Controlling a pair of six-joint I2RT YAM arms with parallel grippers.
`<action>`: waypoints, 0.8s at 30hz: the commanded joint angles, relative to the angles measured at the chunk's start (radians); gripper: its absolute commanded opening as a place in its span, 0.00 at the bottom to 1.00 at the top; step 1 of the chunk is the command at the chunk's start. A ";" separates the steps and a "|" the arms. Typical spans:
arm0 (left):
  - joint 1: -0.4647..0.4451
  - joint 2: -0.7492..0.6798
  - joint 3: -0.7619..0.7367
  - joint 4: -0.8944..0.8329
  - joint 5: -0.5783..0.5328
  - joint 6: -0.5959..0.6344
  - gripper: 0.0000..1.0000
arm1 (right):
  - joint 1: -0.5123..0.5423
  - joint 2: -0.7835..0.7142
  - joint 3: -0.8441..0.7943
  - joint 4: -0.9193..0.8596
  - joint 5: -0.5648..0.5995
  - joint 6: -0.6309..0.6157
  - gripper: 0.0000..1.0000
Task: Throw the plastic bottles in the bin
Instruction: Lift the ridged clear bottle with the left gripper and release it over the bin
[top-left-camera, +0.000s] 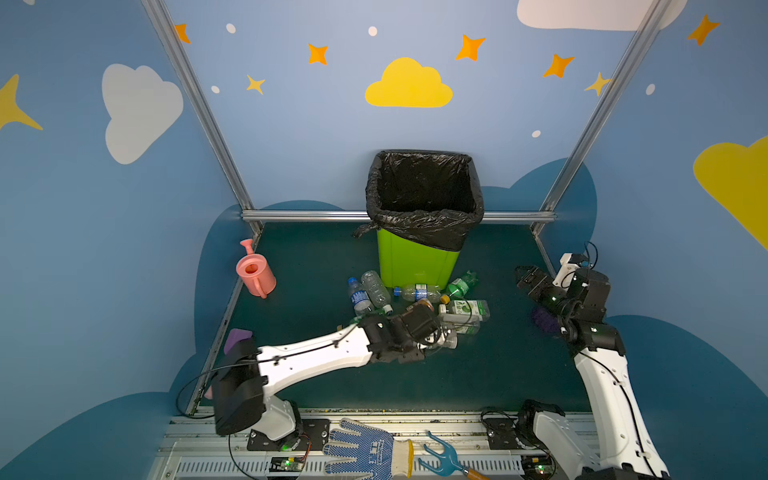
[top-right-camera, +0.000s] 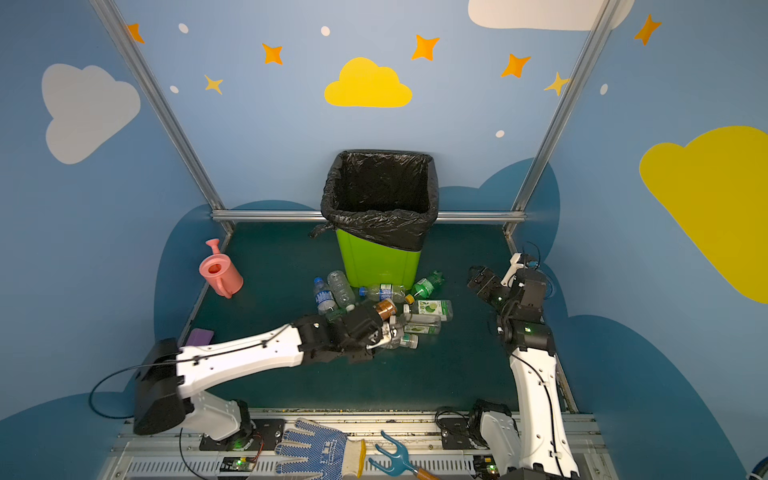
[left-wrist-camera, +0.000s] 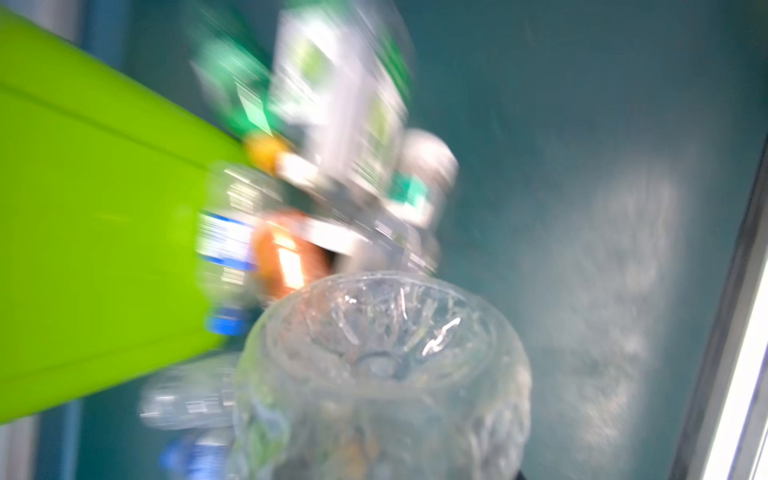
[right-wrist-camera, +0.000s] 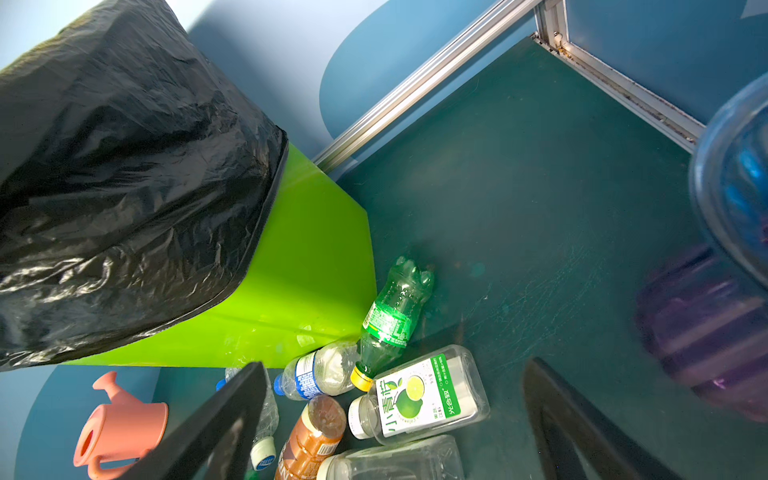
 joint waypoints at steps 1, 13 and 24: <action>0.094 -0.157 0.132 0.155 -0.023 0.053 0.42 | -0.004 0.005 0.003 0.031 -0.023 0.008 0.95; 0.435 -0.141 0.489 0.733 0.412 -0.220 0.46 | -0.005 -0.026 0.007 0.026 -0.041 0.023 0.95; 0.508 0.458 1.102 0.502 0.489 -0.603 0.75 | -0.005 -0.042 -0.003 -0.003 -0.107 0.033 0.95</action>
